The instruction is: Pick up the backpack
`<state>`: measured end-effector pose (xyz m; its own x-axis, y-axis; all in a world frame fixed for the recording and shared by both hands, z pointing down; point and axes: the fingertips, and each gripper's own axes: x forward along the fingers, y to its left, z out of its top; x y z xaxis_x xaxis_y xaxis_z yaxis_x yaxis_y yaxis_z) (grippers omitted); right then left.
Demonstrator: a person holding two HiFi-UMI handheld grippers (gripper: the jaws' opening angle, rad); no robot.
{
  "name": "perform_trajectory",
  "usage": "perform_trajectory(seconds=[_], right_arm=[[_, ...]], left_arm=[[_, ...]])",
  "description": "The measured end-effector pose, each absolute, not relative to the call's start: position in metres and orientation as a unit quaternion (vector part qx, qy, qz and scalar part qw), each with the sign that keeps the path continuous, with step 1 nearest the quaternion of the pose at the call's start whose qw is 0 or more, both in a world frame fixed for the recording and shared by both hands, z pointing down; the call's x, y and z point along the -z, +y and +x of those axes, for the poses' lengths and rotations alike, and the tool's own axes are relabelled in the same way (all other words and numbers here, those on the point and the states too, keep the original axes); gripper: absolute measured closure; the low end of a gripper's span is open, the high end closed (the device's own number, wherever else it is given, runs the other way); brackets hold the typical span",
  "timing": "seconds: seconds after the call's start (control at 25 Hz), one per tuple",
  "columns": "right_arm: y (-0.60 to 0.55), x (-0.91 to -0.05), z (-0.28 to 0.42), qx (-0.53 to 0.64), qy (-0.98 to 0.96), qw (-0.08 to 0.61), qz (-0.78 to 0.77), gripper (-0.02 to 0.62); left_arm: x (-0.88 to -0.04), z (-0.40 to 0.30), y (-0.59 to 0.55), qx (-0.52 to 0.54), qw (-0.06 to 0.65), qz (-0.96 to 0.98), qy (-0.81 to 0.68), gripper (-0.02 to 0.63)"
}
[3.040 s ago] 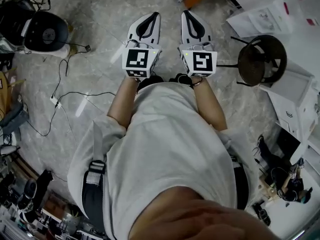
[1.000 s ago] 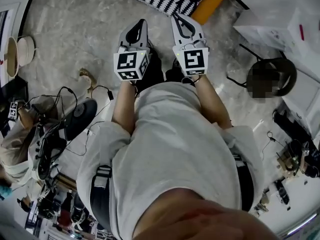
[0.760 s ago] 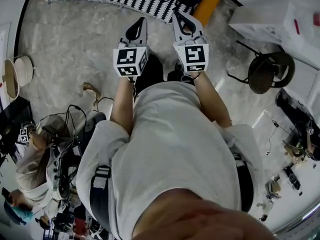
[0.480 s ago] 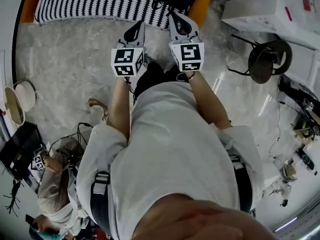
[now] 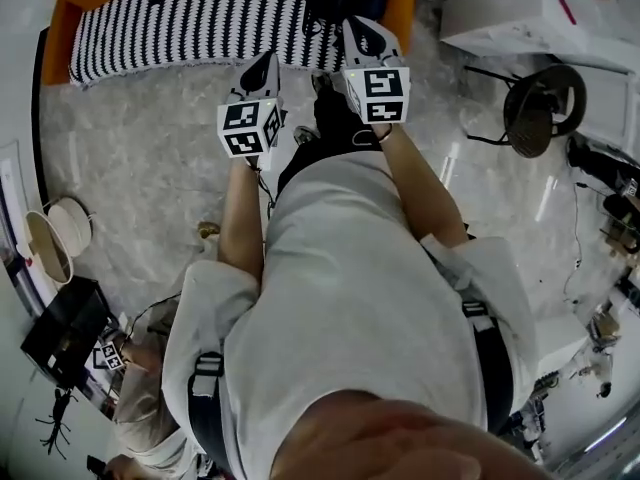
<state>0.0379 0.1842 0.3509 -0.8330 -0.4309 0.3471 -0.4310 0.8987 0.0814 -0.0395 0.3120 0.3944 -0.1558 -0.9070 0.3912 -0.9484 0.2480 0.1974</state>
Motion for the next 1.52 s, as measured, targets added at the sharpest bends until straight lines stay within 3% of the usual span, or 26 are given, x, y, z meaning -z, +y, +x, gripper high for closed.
perform_trajectory(seconds=[0.44,0.72,1.28,1.52], right_arm=[[0.12,-0.39,-0.015,-0.062,-0.951,0.202,0.227,0.551],[0.035,-0.421,-0.058,-0.074,-0.942,0.234,0.228,0.551],[-0.1,-0.526,-0.066,-0.092,-0.913,0.298,0.261,0.551],[-0.118,-0.558,-0.066,-0.059,-0.897,0.356,0.256,0.55]], left_arm=[[-0.41,-0.081,0.231,-0.068,0.223,0.627,-0.743,0.594],[-0.443,-0.126,0.146,-0.14,0.243,0.637,-0.718,0.594],[-0.535,-0.178,0.007,-0.191,0.297,0.66,-0.663,0.594],[-0.567,-0.187,-0.047,-0.25,0.267,0.7,-0.613,0.594]])
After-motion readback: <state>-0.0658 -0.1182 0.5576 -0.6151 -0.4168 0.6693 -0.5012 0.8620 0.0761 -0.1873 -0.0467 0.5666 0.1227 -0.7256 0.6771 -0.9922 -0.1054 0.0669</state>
